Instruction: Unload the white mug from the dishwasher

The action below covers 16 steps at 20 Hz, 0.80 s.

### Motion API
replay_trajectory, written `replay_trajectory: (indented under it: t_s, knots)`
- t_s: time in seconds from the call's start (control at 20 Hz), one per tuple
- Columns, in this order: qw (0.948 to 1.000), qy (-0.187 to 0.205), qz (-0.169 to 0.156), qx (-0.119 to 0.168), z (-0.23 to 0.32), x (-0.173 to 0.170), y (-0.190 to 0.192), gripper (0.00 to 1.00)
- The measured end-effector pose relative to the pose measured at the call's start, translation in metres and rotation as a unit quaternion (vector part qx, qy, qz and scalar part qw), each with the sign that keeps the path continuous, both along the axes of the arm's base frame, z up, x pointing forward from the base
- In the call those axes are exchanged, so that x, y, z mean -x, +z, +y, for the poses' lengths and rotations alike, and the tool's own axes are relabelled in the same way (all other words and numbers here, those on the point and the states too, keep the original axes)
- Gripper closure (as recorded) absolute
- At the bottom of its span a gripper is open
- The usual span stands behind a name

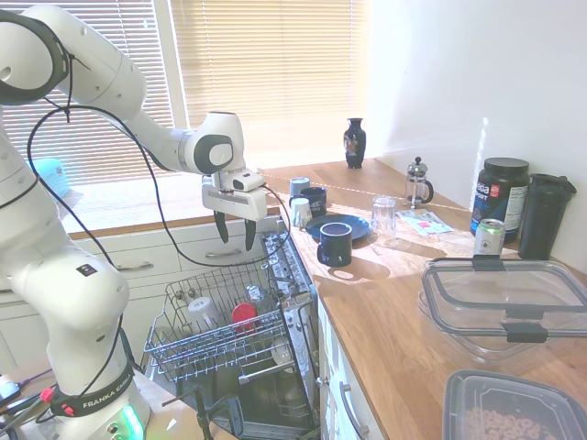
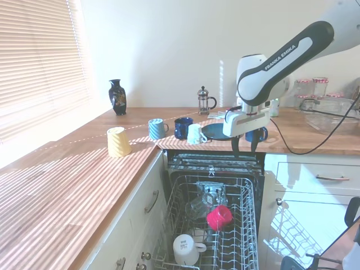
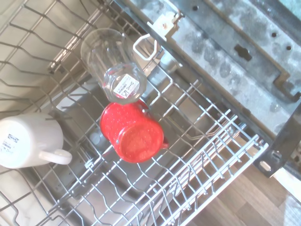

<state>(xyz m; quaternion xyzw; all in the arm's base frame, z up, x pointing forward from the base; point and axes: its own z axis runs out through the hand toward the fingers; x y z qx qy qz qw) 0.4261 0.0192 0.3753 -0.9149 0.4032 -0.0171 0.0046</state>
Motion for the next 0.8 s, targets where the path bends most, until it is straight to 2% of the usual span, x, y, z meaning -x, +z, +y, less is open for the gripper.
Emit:
replay_trajectory:
  t_s: [0.15,0.35,0.5,0.6,0.8]
  knots:
    - [0.9998,0.016,0.005,0.007,0.008,0.0,-0.004,0.0]
    - [0.9951,0.083,0.03,0.045,0.068,0.002,-0.039,0.0]
    - [0.9869,0.133,0.052,0.075,0.105,0.001,-0.074,0.0]
    - [0.9796,0.169,0.063,0.088,0.124,-0.005,-0.097,0.0]
    - [0.9662,0.229,0.063,0.101,0.151,-0.016,-0.143,0.0]
